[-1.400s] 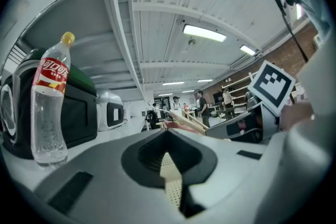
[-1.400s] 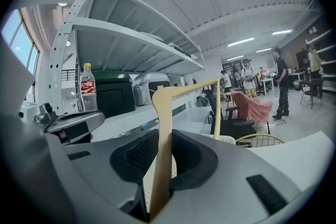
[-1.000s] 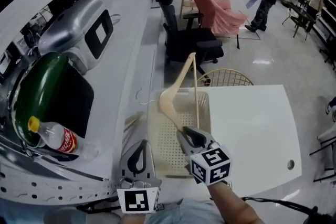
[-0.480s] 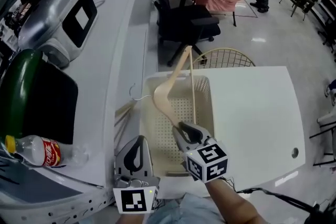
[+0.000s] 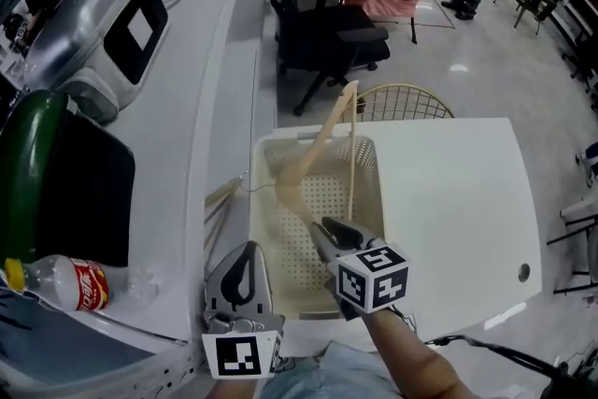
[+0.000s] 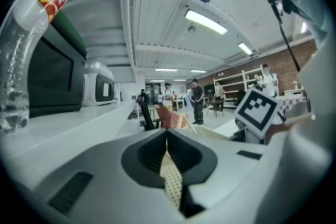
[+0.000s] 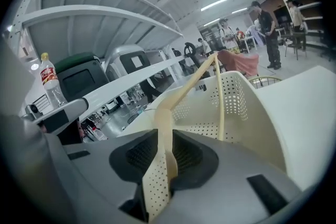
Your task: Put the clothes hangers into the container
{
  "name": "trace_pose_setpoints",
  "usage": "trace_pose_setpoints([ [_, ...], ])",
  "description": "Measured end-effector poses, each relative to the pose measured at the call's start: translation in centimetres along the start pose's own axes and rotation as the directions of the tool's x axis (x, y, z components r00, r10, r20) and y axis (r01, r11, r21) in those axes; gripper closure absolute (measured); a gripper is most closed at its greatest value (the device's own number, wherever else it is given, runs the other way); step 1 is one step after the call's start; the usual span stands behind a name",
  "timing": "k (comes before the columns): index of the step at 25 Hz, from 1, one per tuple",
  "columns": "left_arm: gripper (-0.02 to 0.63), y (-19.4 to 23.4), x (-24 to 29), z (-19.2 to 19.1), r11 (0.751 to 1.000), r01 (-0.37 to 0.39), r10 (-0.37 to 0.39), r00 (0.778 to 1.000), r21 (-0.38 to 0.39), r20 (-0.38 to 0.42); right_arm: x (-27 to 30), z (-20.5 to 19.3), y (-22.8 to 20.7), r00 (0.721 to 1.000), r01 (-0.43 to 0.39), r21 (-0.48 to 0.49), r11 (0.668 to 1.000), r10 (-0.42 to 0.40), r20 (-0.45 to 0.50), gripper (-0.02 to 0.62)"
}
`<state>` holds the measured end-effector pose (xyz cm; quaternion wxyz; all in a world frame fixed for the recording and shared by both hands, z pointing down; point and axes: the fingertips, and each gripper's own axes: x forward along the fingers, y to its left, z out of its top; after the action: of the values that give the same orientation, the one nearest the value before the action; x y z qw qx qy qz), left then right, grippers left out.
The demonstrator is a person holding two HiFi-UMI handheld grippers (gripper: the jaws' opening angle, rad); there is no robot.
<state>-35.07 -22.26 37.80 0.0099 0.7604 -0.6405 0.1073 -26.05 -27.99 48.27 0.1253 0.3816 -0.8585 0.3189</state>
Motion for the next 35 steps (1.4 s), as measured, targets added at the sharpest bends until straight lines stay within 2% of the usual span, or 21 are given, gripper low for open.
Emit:
trace_pose_setpoints([
  [11,0.594,0.7,-0.3,0.3,1.000,-0.017,0.017,1.000,0.007,0.018,0.1,0.4,0.5,1.000,-0.012,0.004,1.000,0.012,0.021,0.497],
  [20,0.594,-0.3,-1.3,2.1,1.000,-0.010,0.011,0.999,-0.019,0.049,-2.5,2.5,1.9,0.994,-0.024,-0.042,0.999,0.028,0.101,0.499],
  [27,0.594,-0.8,-2.7,4.4,1.000,-0.008,0.010,0.994,-0.017,0.105,-7.4,5.5,3.5,0.975,0.026,-0.174,0.984,0.014,0.222,0.510],
  [35,0.594,-1.4,-3.3,8.2,1.000,-0.021,0.016,0.977,0.018,0.213,-13.1,9.6,4.5,0.918,0.167,-0.353,0.921,-0.014,0.397,0.568],
])
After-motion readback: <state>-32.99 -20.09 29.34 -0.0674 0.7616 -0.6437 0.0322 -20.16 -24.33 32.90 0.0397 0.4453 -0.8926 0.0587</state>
